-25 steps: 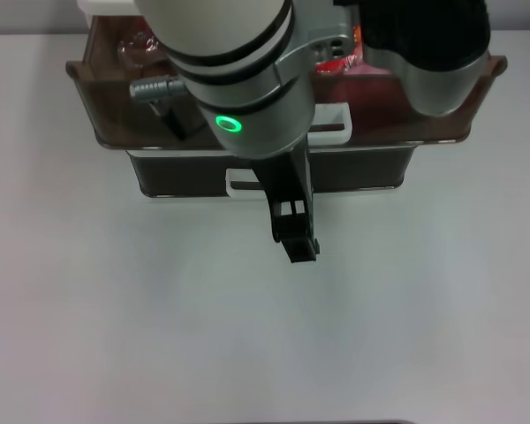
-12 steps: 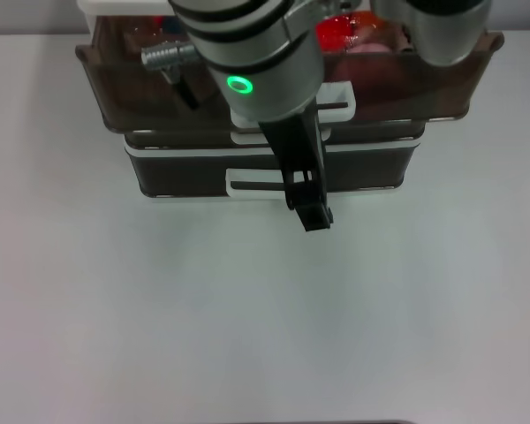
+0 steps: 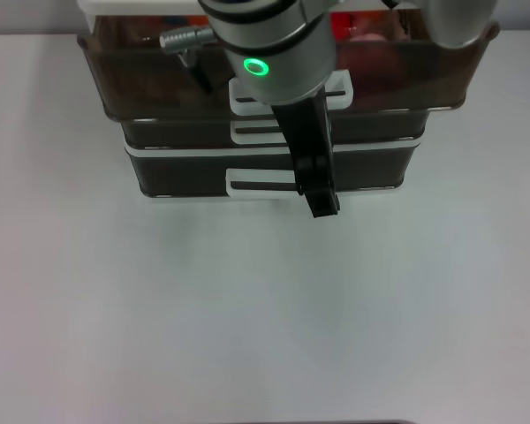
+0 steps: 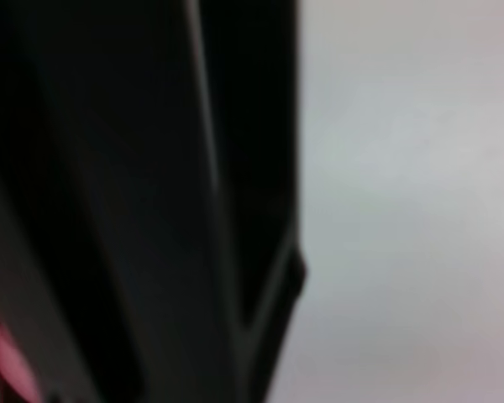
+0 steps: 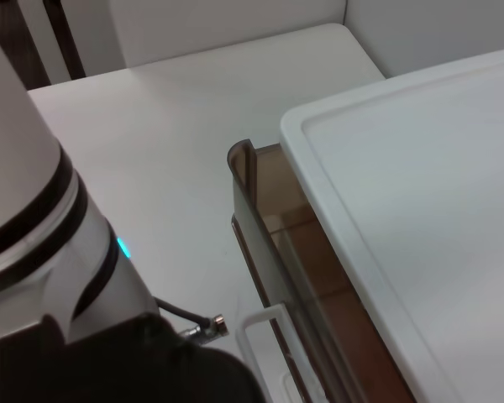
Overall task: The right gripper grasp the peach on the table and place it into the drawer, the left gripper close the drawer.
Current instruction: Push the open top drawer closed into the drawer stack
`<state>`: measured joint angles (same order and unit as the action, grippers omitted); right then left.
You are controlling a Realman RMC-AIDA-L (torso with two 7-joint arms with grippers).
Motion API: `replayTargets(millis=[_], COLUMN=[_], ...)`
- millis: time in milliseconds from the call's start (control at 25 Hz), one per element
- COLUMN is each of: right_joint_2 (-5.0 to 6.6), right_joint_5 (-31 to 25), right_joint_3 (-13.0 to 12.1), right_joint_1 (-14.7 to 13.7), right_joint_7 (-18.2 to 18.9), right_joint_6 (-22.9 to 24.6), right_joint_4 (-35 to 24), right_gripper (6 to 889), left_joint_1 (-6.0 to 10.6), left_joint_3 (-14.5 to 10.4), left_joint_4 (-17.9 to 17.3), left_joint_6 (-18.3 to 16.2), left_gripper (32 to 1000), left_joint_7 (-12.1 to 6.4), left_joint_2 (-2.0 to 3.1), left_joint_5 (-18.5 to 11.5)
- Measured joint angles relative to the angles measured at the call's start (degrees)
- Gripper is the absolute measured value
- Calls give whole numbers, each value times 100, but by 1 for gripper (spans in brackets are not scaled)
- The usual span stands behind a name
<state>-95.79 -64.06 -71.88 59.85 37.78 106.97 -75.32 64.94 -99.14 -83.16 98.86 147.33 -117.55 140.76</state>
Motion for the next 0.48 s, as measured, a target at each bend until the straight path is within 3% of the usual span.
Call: replayTargets(millis=[480], right_joint_2=[52], right_joint_5=[-10], right_joint_3=[-2], right_joint_1=[-63], right_joint_7=[-23], right_joint_6=[5], right_joint_4=[2], right_gripper=[716], left_joint_1=[28], left_joint_3=[208], left_joint_4=[140], left_joint_6=[-61], left_gripper=[746], left_joint_7=[-166], left_joint_2=[6], left_joint_5=[4])
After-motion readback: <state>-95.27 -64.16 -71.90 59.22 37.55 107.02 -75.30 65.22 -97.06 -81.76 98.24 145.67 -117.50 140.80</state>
